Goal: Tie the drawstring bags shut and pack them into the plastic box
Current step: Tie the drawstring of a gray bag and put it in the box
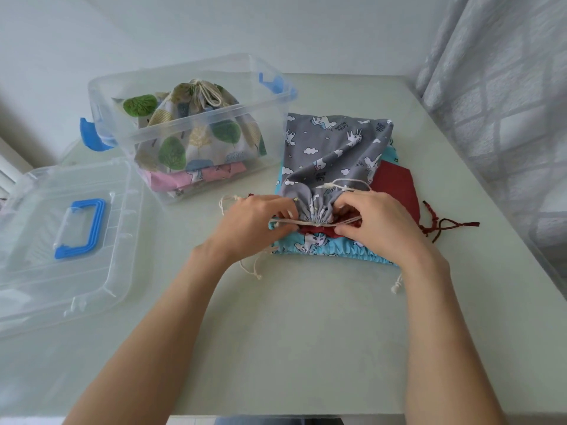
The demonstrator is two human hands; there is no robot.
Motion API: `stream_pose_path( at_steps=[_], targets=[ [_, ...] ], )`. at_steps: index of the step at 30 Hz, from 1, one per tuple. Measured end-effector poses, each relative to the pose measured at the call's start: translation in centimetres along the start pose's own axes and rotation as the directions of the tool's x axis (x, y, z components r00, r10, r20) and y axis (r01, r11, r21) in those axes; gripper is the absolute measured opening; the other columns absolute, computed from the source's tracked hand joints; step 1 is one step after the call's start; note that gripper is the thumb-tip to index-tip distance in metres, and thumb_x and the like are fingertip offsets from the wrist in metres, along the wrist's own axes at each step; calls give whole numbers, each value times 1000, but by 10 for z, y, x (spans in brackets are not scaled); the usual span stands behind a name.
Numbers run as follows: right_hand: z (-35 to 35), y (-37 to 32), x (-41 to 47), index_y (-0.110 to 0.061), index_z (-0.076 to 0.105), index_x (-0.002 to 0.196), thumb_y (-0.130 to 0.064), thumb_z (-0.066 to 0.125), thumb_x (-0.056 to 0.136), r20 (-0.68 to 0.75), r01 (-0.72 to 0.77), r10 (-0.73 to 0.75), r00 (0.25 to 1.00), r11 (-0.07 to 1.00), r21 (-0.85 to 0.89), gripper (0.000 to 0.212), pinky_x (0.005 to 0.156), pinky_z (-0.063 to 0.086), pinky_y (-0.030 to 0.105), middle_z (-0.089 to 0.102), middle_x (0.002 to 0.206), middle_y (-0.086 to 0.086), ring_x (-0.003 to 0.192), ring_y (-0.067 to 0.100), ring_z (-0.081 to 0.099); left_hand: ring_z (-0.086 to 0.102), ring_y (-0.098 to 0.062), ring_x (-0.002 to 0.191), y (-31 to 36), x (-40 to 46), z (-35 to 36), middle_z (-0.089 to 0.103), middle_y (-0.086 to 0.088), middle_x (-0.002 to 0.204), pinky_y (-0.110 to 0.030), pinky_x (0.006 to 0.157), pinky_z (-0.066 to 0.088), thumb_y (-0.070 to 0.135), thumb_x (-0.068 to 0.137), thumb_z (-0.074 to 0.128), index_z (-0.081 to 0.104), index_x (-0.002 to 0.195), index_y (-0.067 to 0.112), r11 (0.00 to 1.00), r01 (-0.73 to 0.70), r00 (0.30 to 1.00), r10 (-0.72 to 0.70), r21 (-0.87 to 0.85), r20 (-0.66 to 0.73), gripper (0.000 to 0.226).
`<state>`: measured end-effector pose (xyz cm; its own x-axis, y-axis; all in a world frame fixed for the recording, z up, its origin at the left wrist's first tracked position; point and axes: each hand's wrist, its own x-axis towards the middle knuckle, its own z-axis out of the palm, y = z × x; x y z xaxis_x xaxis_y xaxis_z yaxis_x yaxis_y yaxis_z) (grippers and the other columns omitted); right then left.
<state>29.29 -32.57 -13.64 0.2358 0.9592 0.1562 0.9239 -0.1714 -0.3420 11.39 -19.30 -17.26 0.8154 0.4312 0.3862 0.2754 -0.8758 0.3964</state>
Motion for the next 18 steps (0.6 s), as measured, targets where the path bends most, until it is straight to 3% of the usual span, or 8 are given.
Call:
stream_pose_path(
  at_steps=[3, 5, 7, 9, 11, 15, 18],
  targets=[
    [0, 1, -1, -21, 62, 94, -23, 70, 82, -15, 2, -1, 1000, 999, 37, 15, 76, 47, 32, 65, 82, -11, 79, 13, 61, 61, -6, 68, 1, 1, -5, 65, 15, 71, -27, 65, 49, 39, 80, 66, 68, 82, 28, 986, 84, 996, -85, -142, -7, 11],
    [-4, 2, 0, -19, 63, 89, -23, 64, 87, -85, 26, -21, 996, 998, 60, 5, 67, 44, 27, 61, 79, -11, 73, 10, 58, 63, -4, 69, 3, 2, -9, 69, 11, 72, -23, 67, 49, 36, 81, 69, 70, 82, 25, 945, 145, 989, -145, -294, 22, 11],
    [-7, 2, -1, -19, 64, 87, -26, 60, 89, -149, 43, -26, 988, 993, 112, 9, 61, 43, 21, 60, 77, -13, 68, 2, 55, 64, -5, 65, 6, 3, -10, 70, 7, 70, -18, 67, 49, 29, 83, 68, 70, 82, 19, 898, 189, 980, -200, -397, 14, 10],
    [-10, 2, -3, -21, 65, 81, -33, 61, 88, -199, 33, 3, 980, 984, 174, 14, 57, 42, 19, 58, 66, -15, 61, 0, 54, 64, -5, 61, 4, 3, -10, 67, 8, 66, -18, 63, 47, 27, 85, 66, 68, 80, 19, 884, 237, 963, -267, -403, -21, 10],
    [-12, 5, -5, -22, 63, 70, -37, 64, 85, -255, 23, 29, 967, 980, 200, 21, 52, 34, 18, 48, 49, -11, 50, 7, 47, 61, -2, 59, -1, 3, -6, 64, 11, 63, -23, 60, 45, 35, 84, 65, 66, 75, 22, 897, 314, 932, -354, -309, -78, 16],
    [-15, 3, -5, -17, 61, 63, -30, 68, 84, -294, 48, 31, 955, 965, 258, 26, 49, 25, 16, 31, 41, -4, 46, 14, 33, 64, -20, 70, -4, 4, -1, 64, 8, 65, -33, 63, 50, 48, 75, 52, 65, 74, 24, 882, 442, 873, -465, -164, -149, 27],
    [-14, -3, -4, -14, 66, 67, -27, 67, 85, -215, 79, 17, 976, 900, 429, 23, 51, 30, 15, 51, 51, -2, 48, 10, 38, 66, -15, 66, -9, 4, -4, 69, 10, 67, -39, 66, 54, 48, 79, 57, 65, 74, 26, 865, 430, 870, -473, -260, -137, 24]
  ],
)
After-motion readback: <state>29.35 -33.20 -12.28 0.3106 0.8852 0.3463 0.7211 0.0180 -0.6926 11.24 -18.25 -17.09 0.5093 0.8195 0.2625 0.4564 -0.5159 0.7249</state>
